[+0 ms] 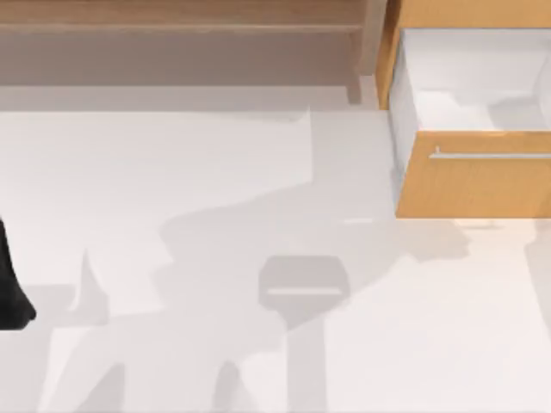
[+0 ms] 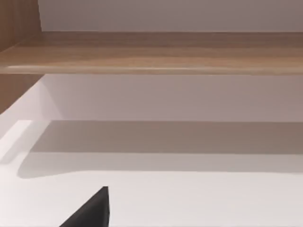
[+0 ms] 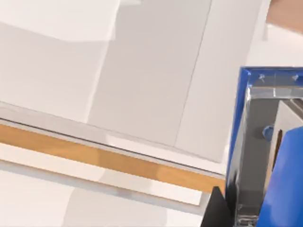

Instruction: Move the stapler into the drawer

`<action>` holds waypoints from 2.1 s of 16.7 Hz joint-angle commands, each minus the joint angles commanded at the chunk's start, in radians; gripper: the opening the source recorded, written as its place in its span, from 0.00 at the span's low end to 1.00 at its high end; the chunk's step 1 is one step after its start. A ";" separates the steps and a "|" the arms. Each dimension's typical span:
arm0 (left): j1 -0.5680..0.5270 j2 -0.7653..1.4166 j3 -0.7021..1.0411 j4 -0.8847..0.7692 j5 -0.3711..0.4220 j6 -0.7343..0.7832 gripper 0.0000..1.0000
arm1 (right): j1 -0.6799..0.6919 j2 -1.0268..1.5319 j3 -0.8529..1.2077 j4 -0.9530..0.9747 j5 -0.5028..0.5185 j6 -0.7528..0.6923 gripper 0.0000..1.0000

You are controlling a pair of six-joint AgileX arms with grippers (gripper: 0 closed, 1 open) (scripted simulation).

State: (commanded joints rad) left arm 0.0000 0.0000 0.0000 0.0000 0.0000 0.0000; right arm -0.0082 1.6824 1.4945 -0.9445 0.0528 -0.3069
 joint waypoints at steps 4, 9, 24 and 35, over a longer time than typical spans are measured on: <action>0.000 0.000 0.000 0.000 0.000 0.000 1.00 | 0.079 0.290 0.343 -0.092 -0.009 0.101 0.00; 0.000 0.000 0.000 0.000 0.000 0.000 1.00 | 0.138 0.626 0.594 -0.220 -0.028 0.288 0.00; 0.000 0.000 0.000 0.000 0.000 0.000 1.00 | 0.143 0.768 0.660 -0.313 -0.041 0.453 0.00; 0.000 0.000 0.000 0.000 0.000 0.000 1.00 | 0.145 0.769 0.645 -0.297 -0.041 0.453 0.38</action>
State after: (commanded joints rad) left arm 0.0000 0.0000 0.0000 0.0000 0.0000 0.0000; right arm 0.1367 2.4516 2.1396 -1.2411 0.0121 0.1457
